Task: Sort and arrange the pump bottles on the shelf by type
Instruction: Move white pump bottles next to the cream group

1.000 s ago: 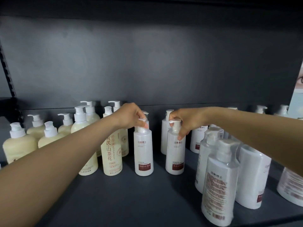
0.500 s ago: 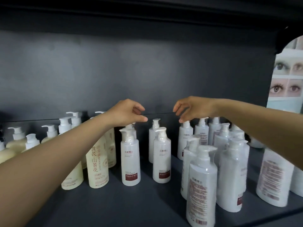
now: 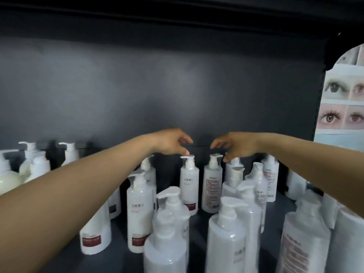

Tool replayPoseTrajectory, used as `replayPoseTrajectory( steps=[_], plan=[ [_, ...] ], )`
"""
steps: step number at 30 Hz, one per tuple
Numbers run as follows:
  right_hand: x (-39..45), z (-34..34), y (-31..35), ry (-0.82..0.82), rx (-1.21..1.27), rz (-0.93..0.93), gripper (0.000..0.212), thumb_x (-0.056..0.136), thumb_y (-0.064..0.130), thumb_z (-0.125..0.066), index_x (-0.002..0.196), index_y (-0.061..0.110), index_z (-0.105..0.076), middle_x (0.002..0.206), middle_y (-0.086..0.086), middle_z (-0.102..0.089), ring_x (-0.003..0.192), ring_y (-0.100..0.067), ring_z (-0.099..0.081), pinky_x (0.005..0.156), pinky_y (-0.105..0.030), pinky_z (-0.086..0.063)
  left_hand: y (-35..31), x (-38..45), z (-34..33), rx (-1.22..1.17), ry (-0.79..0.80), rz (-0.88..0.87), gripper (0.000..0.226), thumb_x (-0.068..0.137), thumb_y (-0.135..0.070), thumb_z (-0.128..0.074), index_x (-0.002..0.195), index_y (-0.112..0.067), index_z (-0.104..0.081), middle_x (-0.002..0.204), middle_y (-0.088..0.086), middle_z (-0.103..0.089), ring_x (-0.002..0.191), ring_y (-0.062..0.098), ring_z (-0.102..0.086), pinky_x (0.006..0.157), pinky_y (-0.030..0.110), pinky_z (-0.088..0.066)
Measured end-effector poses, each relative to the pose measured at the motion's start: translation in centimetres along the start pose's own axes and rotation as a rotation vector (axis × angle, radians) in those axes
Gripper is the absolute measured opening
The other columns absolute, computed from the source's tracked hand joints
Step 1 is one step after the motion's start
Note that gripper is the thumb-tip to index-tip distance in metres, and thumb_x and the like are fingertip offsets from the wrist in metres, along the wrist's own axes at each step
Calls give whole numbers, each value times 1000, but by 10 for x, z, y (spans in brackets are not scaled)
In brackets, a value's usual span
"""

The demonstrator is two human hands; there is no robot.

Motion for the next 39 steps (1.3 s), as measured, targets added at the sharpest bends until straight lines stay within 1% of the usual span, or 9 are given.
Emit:
replayPoseTrajectory(
  steps=[7,15,19,23,26,29,34,37,39],
  plan=[
    [41,-14,-23,82,-34,133,41,84,8,-66,123,19,-60,119,1,-61,101,-12,-57,91,-21,-42,5,39,-26,76,137,79,41,82,-16,-68,122,-10,-60,121,9,-65,112,23,-61,96,27,-44],
    [57,-20,-27,21,-15,193,26,84,4,-65,108,14,-69,94,3,-60,71,-3,-53,60,-5,-39,5,47,-35,119,89,80,35,84,-12,-65,119,-14,-63,113,6,-67,91,13,-57,80,20,-39],
    [59,-17,-25,73,54,165,21,84,2,-65,98,18,-68,89,4,-59,65,-14,-59,53,-12,-46,9,45,-29,113,93,91,34,83,-10,-66,116,-12,-65,111,7,-68,89,12,-57,82,20,-41],
    [59,-16,-20,101,89,143,21,86,-1,-62,104,8,-67,90,-3,-63,48,3,-58,52,-12,-48,16,41,-24,113,110,104,32,82,-9,-67,114,-12,-66,109,8,-70,91,16,-61,86,26,-47],
    [57,-16,-15,109,138,104,19,87,2,-61,106,5,-65,101,-19,-68,55,-5,-62,57,-17,-54,17,38,-21,114,118,110,32,81,-7,-67,113,-11,-66,107,9,-70,90,16,-61,87,28,-48],
    [56,-19,-9,77,196,57,15,89,13,-63,102,8,-65,93,-11,-72,61,-10,-67,50,-8,-46,18,34,-19,136,115,119,32,81,-6,-67,113,-11,-67,107,8,-71,88,13,-60,84,24,-46],
    [57,-22,-7,112,282,-27,10,91,15,-59,97,10,-64,88,-7,-68,75,-19,-70,67,-18,-56,22,26,-20,142,83,123,32,82,-8,-66,113,-12,-66,110,6,-70,87,9,-56,78,18,-39],
    [50,-13,-13,242,362,-22,36,93,-3,-45,123,12,-57,117,-4,-60,106,-20,-61,82,-20,-54,24,25,-22,124,61,129,31,82,-8,-66,113,-12,-67,110,5,-69,87,9,-56,77,18,-38],
    [47,-12,-17,275,351,19,49,89,-13,-45,126,16,-58,117,9,-59,103,-5,-60,77,-13,-53,24,26,-22,126,61,128,31,82,-7,-67,112,-12,-67,110,5,-70,86,10,-56,78,18,-38]
  ],
)
Point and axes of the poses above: each hand's wrist, its own x-axis towards the middle knuckle, its own z-axis out of the back of the hand, y = z × x, the point moved 1 cm from there along x, towards the middle knuckle
